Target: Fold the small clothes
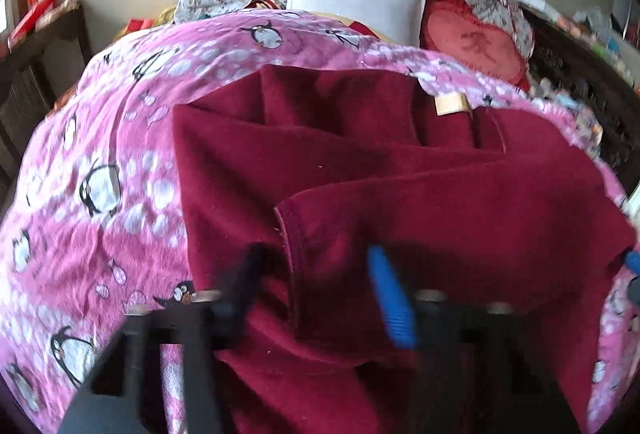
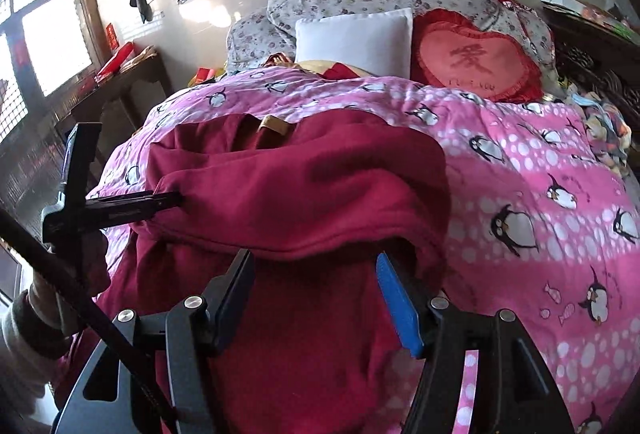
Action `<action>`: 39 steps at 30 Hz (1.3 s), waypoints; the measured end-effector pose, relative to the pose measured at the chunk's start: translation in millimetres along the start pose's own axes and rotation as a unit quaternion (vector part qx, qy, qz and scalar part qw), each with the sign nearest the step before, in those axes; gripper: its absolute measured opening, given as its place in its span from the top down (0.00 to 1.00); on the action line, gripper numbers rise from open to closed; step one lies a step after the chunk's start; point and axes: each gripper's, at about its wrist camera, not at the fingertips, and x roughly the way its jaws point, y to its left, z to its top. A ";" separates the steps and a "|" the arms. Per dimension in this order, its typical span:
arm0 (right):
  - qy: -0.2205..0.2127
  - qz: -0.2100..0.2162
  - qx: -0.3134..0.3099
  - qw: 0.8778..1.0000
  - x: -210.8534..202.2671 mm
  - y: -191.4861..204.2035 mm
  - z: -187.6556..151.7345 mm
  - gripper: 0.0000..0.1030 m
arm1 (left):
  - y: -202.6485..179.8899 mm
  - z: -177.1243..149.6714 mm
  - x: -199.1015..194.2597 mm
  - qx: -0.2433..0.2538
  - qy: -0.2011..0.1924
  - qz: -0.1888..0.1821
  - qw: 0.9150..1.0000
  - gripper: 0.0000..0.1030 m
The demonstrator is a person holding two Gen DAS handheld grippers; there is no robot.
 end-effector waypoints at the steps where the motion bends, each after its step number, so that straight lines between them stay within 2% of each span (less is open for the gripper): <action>1: -0.001 -0.002 0.003 1.000 -0.2 -2.0 -0.9 0.34 | -2.1 0.2 -0.1 0.004 0.001 0.011 1.000 0.79; 2: -0.003 -0.005 0.006 1.000 -0.7 -4.3 -1.5 0.34 | -2.5 0.6 -2.1 0.004 -0.004 0.018 1.000 0.91; 3: -0.006 -0.008 0.010 1.000 -1.8 -6.9 -1.4 0.34 | -1.4 1.7 -5.2 0.003 -0.008 0.018 1.000 0.95; 7: -0.021 -0.009 0.032 0.999 -10.5 -16.3 2.1 0.34 | 14.1 11.6 -40.0 -0.013 -0.040 -0.015 0.999 0.95; 9: -0.031 -0.012 0.035 0.999 -14.2 -17.5 7.5 0.34 | 18.4 18.8 -57.3 -0.007 -0.063 -0.012 0.998 0.95; 13: -0.045 -0.020 0.044 0.998 -14.5 -14.4 20.7 0.34 | 30.0 32.1 -73.2 -0.004 -0.082 0.004 0.997 0.95; 15: -0.055 -0.013 0.046 0.997 -12.8 -10.5 26.8 0.34 | 39.4 31.4 -68.7 -0.007 -0.077 0.017 0.997 0.95; 18: -0.046 -0.019 0.032 0.998 4.6 -0.6 29.8 0.35 | 51.3 21.3 -37.7 -0.015 -0.039 0.037 0.998 0.95; 20: -0.022 -0.039 0.004 0.999 23.9 7.6 25.9 0.49 | 55.9 13.3 -17.1 -0.021 -0.012 0.045 0.999 0.95; 21: 0.001 -0.064 -0.018 0.998 38.9 12.4 21.1 0.58 | 58.1 9.2 -9.6 -0.022 -0.005 0.049 0.999 0.95; 23: 0.025 -0.099 -0.045 0.994 57.1 15.6 9.2 0.59 | 59.0 2.8 -2.0 -0.018 -0.005 0.053 0.998 0.94; 25: 0.017 -0.108 -0.071 0.991 54.6 19.1 2.7 0.59 | 58.1 3.5 -4.3 -0.014 -0.008 0.055 0.998 0.94; 27: 0.022 -0.094 -0.055 0.994 44.3 15.2 6.5 0.59 | 58.2 6.5 -12.9 -0.014 -0.016 0.057 0.998 0.91; 29: 0.007 -0.069 -0.035 0.997 32.8 11.0 14.0 0.59 | 58.3 8.4 -22.6 -0.017 -0.031 0.061 0.998 0.91; 30: -0.002 -0.067 -0.031 0.997 28.2 10.6 18.6 0.59 | 57.9 8.8 -27.1 -0.019 -0.038 0.064 0.997 0.86; 31: -0.007 -0.070 -0.031 0.997 27.0 11.2 23.0 0.59 | 56.9 9.0 -31.8 -0.017 -0.048 0.068 0.996 0.84; 33: -0.013 -0.076 -0.038 0.996 29.9 13.9 30.8 0.59 | 52.3 10.0 -32.4 -0.007 -0.054 0.073 0.996 0.68; 36: -0.005 -0.084 -0.046 0.995 48.2 18.9 39.2 0.59 | 47.8 10.4 -21.2 -0.001 -0.048 0.087 0.995 0.66; 39: 0.023 -0.116 -0.037 0.992 78.3 11.2 43.9 0.59 | 51.7 11.7 4.2 -0.011 -0.021 0.088 0.996 0.65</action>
